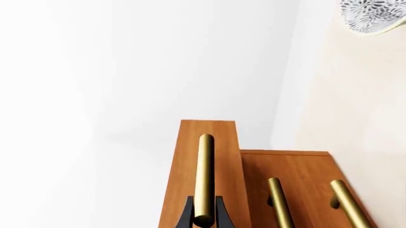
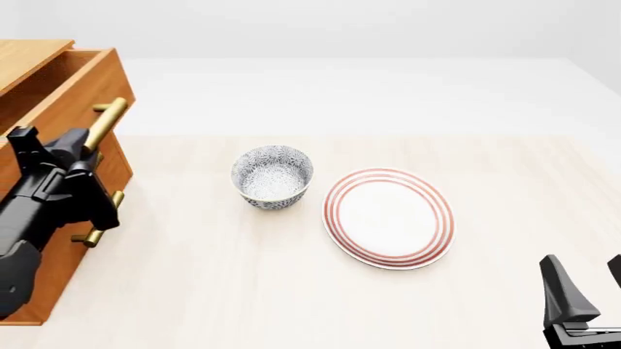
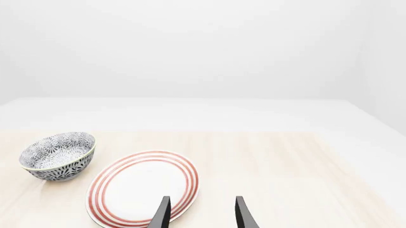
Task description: Open the top drawer of the cabinet.
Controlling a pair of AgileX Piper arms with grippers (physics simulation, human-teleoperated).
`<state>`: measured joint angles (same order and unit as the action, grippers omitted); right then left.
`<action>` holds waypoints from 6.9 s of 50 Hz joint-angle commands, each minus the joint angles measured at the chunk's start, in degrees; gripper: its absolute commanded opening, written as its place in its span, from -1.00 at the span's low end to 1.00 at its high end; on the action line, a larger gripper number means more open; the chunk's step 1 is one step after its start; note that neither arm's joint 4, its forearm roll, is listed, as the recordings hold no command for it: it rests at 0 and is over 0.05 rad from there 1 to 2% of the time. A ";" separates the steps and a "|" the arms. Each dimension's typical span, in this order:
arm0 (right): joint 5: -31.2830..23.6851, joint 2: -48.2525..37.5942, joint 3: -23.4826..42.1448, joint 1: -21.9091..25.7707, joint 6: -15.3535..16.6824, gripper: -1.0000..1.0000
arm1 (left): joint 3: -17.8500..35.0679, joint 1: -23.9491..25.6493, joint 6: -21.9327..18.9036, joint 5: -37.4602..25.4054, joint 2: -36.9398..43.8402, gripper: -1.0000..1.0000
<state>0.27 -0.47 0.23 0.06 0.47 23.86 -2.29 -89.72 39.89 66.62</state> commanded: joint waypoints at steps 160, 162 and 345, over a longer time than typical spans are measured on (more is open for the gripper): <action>0.00 0.00 0.00 0.00 0.00 1.00 | 7.56 19.10 30.86 -22.38 -22.97 1.00; 0.00 0.00 0.00 0.00 0.01 1.00 | 7.69 18.86 32.20 -22.96 -23.85 1.00; 0.00 0.00 0.00 0.00 0.00 1.00 | 43.42 5.70 91.82 -88.19 -11.45 1.00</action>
<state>0.27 -0.47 0.23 0.06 0.47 68.41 3.62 1.91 -49.72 54.74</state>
